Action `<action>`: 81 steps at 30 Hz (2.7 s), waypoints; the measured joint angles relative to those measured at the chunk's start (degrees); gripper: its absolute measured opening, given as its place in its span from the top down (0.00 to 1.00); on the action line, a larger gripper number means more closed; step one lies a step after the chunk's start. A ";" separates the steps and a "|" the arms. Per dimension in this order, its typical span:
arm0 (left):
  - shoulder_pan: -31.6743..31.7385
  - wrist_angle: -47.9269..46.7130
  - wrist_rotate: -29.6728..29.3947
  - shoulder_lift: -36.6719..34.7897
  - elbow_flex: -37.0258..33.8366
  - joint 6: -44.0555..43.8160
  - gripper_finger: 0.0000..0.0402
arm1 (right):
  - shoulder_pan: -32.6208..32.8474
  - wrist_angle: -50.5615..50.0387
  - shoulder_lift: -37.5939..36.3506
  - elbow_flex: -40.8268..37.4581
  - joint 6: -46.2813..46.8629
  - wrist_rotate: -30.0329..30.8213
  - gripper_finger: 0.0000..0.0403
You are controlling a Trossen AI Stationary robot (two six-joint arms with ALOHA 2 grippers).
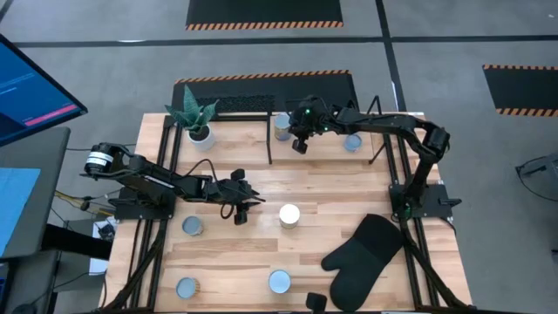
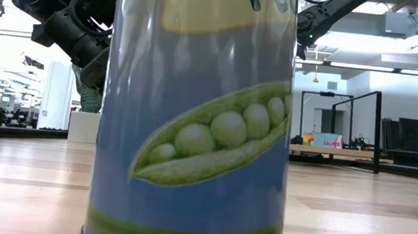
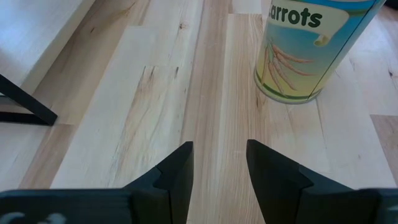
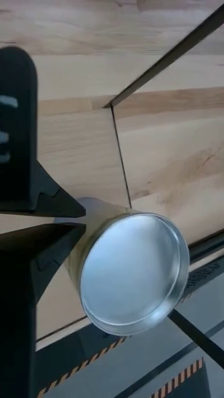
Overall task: Pick and place cans onto a shelf
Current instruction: Put the canned peaches on the shelf
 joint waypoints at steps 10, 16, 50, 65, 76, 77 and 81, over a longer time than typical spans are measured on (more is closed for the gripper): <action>0.00 0.01 0.02 0.00 0.00 0.00 0.65 | 1.77 -3.94 -0.02 0.00 0.90 0.05 0.87; 0.00 0.02 0.02 0.00 0.00 0.00 0.65 | 3.57 -4.84 -1.89 -0.02 0.64 1.62 0.87; -0.02 0.02 0.00 0.00 0.00 0.00 0.65 | 16.11 -19.87 -11.78 -0.02 8.68 28.68 0.87; 0.00 0.02 0.00 0.00 0.00 0.00 0.65 | 16.09 -19.87 -11.75 -0.02 8.11 28.63 0.87; 0.00 0.01 0.00 0.00 0.00 0.00 0.65 | 16.09 -19.89 -11.75 -0.02 8.00 28.63 0.87; 0.00 0.01 0.00 0.00 0.00 0.00 0.65 | 16.09 -19.89 -11.75 -0.02 8.00 28.63 0.87; -0.01 0.01 0.00 0.00 0.00 0.00 0.65 | 16.09 -19.89 -11.75 -0.02 7.98 28.63 0.87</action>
